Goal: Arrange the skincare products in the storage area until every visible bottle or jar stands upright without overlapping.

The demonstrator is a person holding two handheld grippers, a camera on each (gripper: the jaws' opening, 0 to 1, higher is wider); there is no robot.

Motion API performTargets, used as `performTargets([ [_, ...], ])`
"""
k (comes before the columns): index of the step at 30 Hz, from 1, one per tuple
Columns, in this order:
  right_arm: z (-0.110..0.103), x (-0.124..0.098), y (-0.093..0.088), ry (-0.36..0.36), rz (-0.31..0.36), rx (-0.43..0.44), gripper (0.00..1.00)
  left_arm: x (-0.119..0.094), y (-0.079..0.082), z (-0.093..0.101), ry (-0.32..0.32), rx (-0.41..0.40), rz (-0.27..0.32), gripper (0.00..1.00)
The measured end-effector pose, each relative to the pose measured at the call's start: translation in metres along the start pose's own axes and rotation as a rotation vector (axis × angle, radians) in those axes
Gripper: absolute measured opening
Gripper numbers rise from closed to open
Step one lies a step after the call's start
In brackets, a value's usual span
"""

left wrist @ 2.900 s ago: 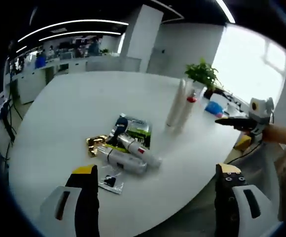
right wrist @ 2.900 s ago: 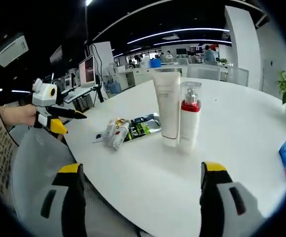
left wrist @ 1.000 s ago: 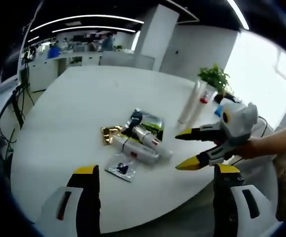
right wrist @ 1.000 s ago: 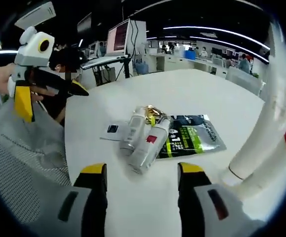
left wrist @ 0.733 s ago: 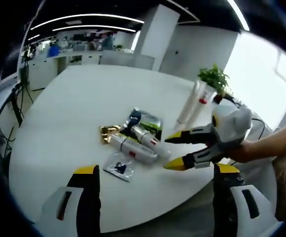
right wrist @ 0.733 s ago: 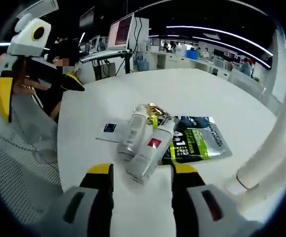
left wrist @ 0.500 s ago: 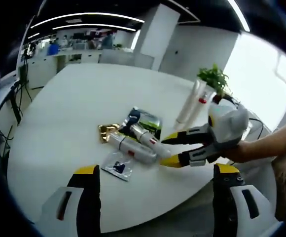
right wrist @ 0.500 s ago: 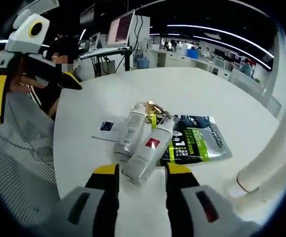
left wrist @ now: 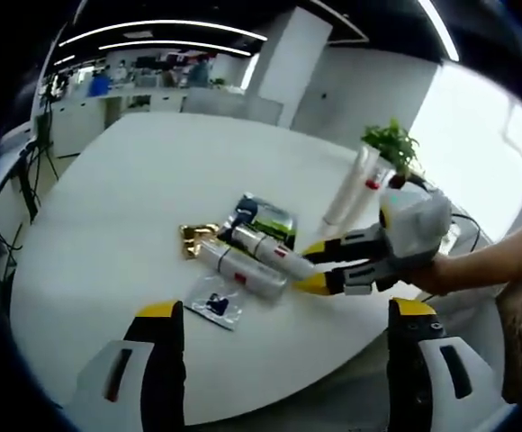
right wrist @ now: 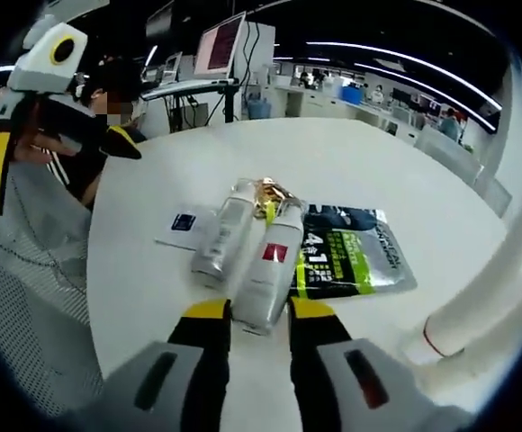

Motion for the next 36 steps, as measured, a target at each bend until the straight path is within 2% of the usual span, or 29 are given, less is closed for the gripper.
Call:
performTargets([
  [9, 0.009, -0.003, -0.002, -0.043, -0.032, -0.006, 0.20, 0.000, -0.001, 0.003, -0.002, -0.001, 0.000, 0.91],
  [17, 0.014, -0.013, -0.004, -0.032, -0.015, 0.051, 0.19, 0.005, 0.005, 0.014, -0.031, -0.020, 0.016, 0.91],
  [19, 0.014, -0.016, -0.003, -0.028, -0.007, 0.058, 0.18, 0.008, 0.009, 0.018, -0.054, -0.065, 0.036, 0.90],
  [22, 0.012, -0.024, -0.002, -0.025, 0.009, 0.065, 0.18, 0.012, 0.016, 0.023, -0.099, -0.232, 0.084, 0.90],
  [27, 0.010, -0.041, -0.001, -0.039, 0.042, 0.072, 0.18, 0.022, 0.020, 0.032, -0.155, -0.416, 0.112, 0.89],
  [31, 0.009, -0.063, 0.008, -0.062, 0.100, 0.075, 0.18, 0.031, 0.023, 0.037, -0.165, -0.443, 0.127, 0.88],
  [36, 0.007, -0.089, 0.020, -0.094, 0.173, 0.090, 0.18, 0.036, 0.032, 0.055, -0.200, -0.473, 0.143, 0.86],
])
Point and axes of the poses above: the point that each gripper's makers call its tool centre point, and the gripper's own axes: x roughly forward along the fingers, z roughly to its right, y roughly out of its top, the point moved 6 cm from there along -x, roughly backward along the fingers, and after that the axes turned 7 degrees about y, right-handed, at the moved point
